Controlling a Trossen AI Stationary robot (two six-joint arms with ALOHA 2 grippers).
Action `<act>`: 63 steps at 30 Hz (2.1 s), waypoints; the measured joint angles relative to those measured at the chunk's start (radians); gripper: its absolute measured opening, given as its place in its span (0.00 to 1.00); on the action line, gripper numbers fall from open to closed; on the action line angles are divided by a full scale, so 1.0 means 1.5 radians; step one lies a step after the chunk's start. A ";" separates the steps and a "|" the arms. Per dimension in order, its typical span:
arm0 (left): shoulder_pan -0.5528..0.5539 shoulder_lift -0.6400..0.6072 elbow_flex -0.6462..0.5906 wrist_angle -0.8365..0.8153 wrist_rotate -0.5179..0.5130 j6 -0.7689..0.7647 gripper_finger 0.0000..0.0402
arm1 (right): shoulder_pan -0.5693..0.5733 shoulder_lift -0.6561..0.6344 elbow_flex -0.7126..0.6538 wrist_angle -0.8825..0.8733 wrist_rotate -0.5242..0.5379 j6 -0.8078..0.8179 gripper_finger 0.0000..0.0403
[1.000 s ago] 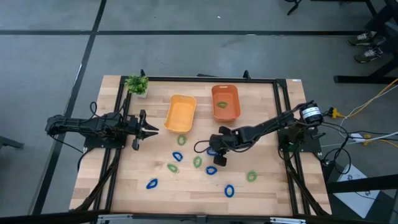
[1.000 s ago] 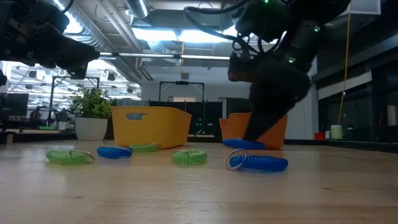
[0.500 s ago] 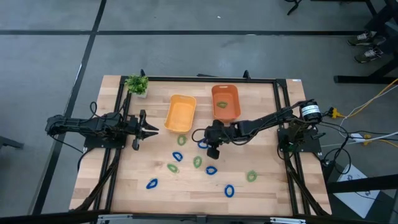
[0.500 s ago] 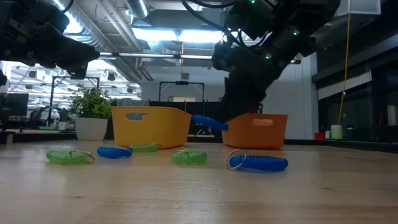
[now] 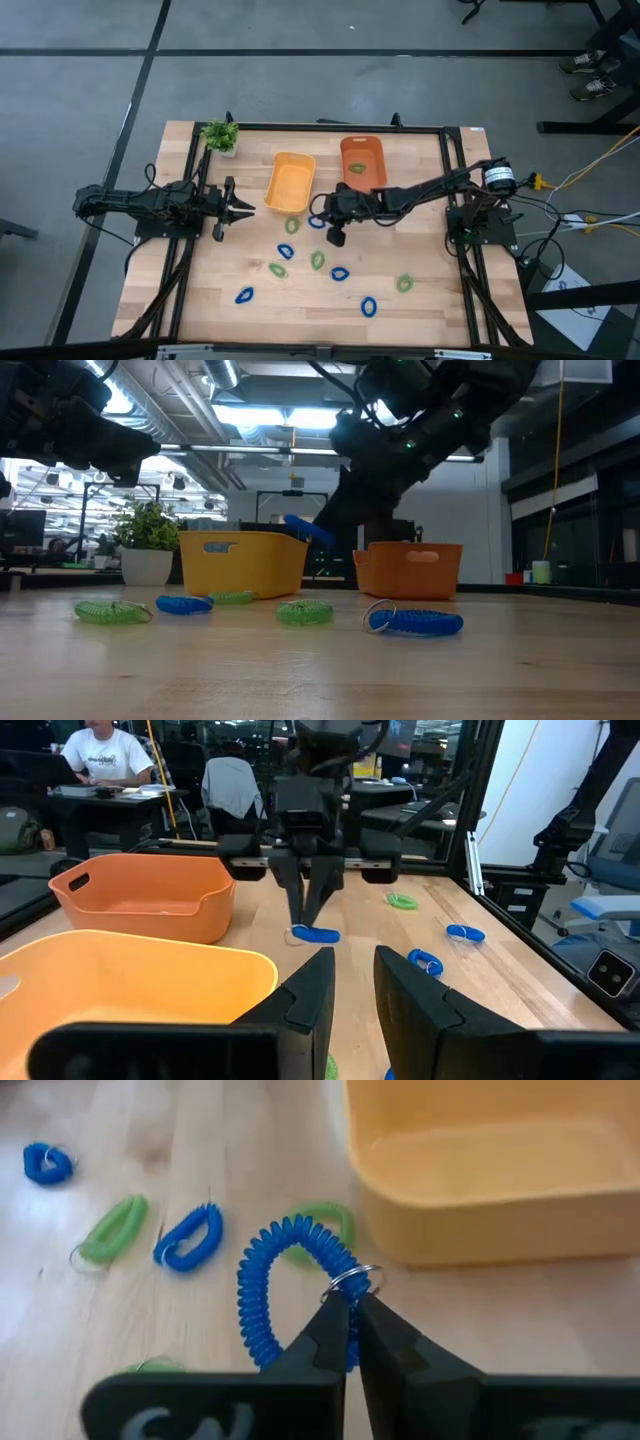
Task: Sort items
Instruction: Put the blue keychain into the yellow bin
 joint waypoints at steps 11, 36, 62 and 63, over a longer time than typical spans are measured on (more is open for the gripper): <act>0.000 0.000 0.000 0.000 0.000 0.000 0.18 | -0.049 0.000 0.000 0.101 0.000 -0.022 0.04; 0.000 0.000 0.000 0.000 0.000 0.000 0.17 | -0.101 0.020 0.046 0.302 -0.032 -0.103 0.04; 0.000 0.000 0.000 0.000 0.000 0.000 0.17 | -0.170 0.159 0.279 -0.030 -0.134 -0.112 0.04; 0.000 0.000 0.000 0.000 0.000 0.000 0.17 | -0.173 0.162 0.287 -0.045 -0.141 -0.108 0.04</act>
